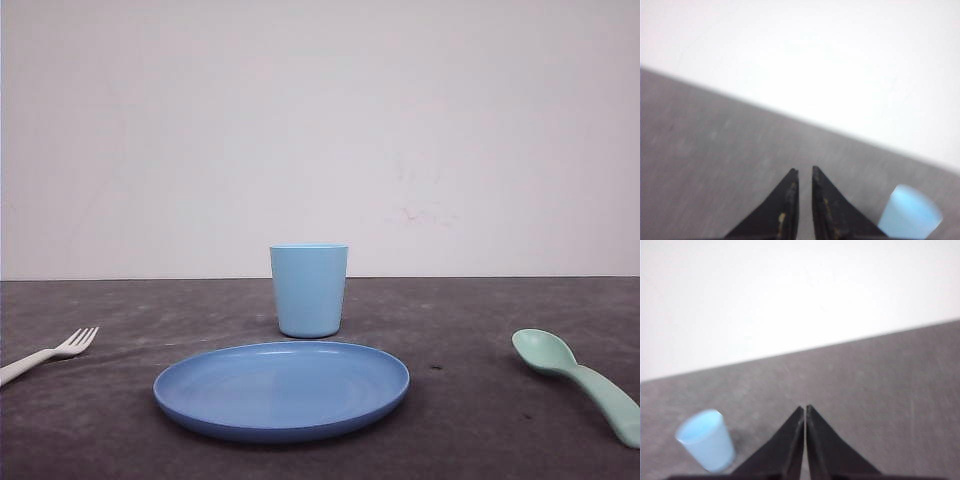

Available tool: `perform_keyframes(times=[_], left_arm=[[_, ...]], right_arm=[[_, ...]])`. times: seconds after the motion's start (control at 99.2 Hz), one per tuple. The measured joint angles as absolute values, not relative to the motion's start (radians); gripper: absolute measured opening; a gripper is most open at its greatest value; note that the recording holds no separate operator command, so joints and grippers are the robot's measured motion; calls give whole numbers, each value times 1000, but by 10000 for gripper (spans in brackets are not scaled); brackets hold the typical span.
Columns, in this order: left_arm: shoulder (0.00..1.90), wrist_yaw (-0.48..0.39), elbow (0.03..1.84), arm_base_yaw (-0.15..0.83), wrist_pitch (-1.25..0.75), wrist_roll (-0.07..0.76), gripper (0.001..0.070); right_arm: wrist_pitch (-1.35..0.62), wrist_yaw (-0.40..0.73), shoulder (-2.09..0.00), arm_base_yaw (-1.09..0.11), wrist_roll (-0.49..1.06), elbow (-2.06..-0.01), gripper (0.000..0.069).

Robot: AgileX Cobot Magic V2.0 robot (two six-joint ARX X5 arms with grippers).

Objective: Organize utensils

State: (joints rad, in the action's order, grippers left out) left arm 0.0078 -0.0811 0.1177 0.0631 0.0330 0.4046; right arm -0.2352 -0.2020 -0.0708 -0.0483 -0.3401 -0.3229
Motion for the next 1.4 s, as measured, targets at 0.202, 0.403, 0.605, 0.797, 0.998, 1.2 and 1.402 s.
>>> perform_keyframes(times=[0.202,0.403,0.605,0.797,0.998,1.2,1.402], left_arm=[[64,-87,363,63,-128,416,23],[220,-93,653,63,-444,292,23],[402,-94,819,63,-608,181,23],[572,-94,823,63,-654,134,23],[708,-95,823,64,-654,88,23],[783,-95,823,64,-672,63,23],[792,-95,823,64,-677,57,44]], right_arm=[[-433,-241,-247,-49,-336,-598,7],[-615,-236,-445,-49,-263,-822,7],[-688,-228,-607,-49,-214,-858,7],[-738,-169,-752,-49,-159,-857,7],[-753,-100,-859,-53,-99,-857,7],[-753,-97,-888,-54,-76,-857,7],[-759,-98,-888,-54,-74,-857,152]])
